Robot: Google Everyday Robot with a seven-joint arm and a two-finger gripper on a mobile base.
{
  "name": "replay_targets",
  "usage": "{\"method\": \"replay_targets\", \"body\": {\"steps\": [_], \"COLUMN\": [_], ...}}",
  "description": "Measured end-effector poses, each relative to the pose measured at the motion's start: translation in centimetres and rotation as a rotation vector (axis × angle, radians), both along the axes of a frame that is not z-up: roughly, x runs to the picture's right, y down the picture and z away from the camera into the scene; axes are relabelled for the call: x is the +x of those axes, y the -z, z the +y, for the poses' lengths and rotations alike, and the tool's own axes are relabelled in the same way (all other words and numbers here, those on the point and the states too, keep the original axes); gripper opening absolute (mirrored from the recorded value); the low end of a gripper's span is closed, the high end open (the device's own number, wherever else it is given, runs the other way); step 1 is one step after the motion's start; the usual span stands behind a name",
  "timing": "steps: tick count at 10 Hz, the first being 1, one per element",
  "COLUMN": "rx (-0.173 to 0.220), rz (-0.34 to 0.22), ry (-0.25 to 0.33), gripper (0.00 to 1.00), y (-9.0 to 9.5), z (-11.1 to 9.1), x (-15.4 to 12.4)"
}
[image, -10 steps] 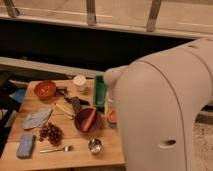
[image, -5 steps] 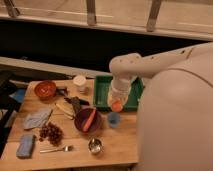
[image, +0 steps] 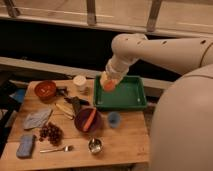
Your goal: Place apple in red bowl
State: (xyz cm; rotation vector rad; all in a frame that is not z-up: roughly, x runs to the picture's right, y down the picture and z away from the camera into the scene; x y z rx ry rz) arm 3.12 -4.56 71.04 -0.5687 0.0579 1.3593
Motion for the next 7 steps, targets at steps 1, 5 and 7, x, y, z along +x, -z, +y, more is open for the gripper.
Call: {"method": "replay_targets", "body": {"steps": [1,5,7], "rx": [0.009,0.009,0.022], "rz": [-0.009,-0.010,-0.030], "ry": [-0.001,-0.001,0.018], "gripper": [0.00,0.00,0.00], "y": [0.11,0.10,-0.09], "z": [-0.36,-0.39,-0.87], "x": [-0.24,-0.25,-0.32]}}
